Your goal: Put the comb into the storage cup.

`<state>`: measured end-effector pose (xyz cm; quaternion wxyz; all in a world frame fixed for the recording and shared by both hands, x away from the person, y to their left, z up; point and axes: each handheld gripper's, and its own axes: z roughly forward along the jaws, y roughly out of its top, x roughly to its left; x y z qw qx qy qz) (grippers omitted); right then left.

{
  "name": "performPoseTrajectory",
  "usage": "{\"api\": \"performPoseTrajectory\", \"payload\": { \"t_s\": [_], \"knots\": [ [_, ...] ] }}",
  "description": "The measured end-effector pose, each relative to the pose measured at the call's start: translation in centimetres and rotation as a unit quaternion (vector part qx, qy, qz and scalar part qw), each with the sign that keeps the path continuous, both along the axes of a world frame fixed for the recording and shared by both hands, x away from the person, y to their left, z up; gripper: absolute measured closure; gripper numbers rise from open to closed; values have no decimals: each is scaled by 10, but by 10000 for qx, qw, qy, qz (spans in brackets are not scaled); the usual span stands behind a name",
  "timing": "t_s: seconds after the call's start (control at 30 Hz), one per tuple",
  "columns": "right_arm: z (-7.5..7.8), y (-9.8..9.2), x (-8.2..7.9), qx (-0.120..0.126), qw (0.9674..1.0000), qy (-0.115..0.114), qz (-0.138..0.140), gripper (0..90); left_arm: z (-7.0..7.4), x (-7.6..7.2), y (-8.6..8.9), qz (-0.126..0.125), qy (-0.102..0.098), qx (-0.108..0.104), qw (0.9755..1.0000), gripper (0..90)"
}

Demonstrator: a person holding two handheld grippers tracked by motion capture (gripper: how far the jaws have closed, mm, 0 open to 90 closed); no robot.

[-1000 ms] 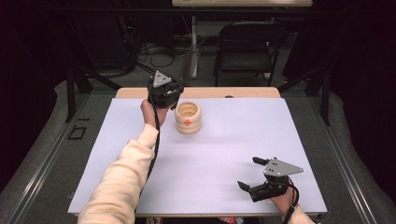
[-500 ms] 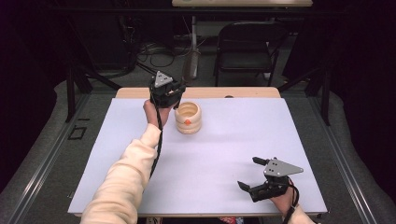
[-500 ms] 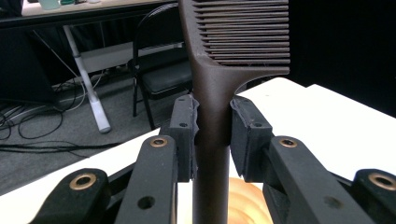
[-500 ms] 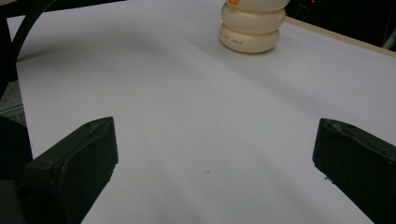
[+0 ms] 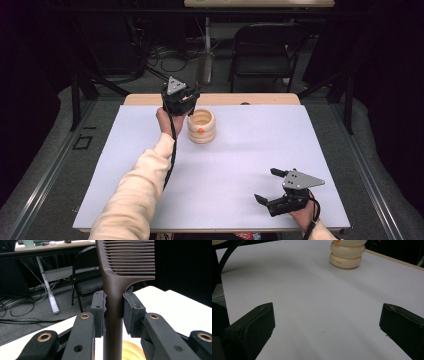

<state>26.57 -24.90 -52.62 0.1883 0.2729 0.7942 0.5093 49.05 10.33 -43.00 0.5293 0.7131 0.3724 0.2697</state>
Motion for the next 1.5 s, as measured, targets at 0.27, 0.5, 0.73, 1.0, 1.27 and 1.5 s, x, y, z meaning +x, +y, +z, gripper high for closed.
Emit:
{"api": "performPoseTrajectory", "payload": {
  "t_s": [0.27, 0.5, 0.73, 1.0, 1.27, 1.5],
  "knots": [
    [0, 0, 0, 3, 10000, -6, 3, 0, -4, 1, -5, 1, -7, -57, 10000, 722],
    [0, 0, 0, -1, 10000, 13, -1, 0, -6, 3, -8, 5, -29, -83, 10000, 722],
    [0, 0, 0, 23, 10000, 45, -3, 0, -9, 5, -10, 5, -39, -120, 9999, 722],
    [0, 0, 0, 29, 10000, 41, -1, 0, -12, 7, -13, -11, -40, -162, 9999, 722],
    [0, 0, 0, 28, 10000, 22, 4, 0, -17, 8, -14, -15, -6, -251, 9997, 723],
    [0, 0, 0, 30, 10000, 0, 4, 0, -21, 9, -15, -33, 3, -316, 9995, 723]
  ]
}}
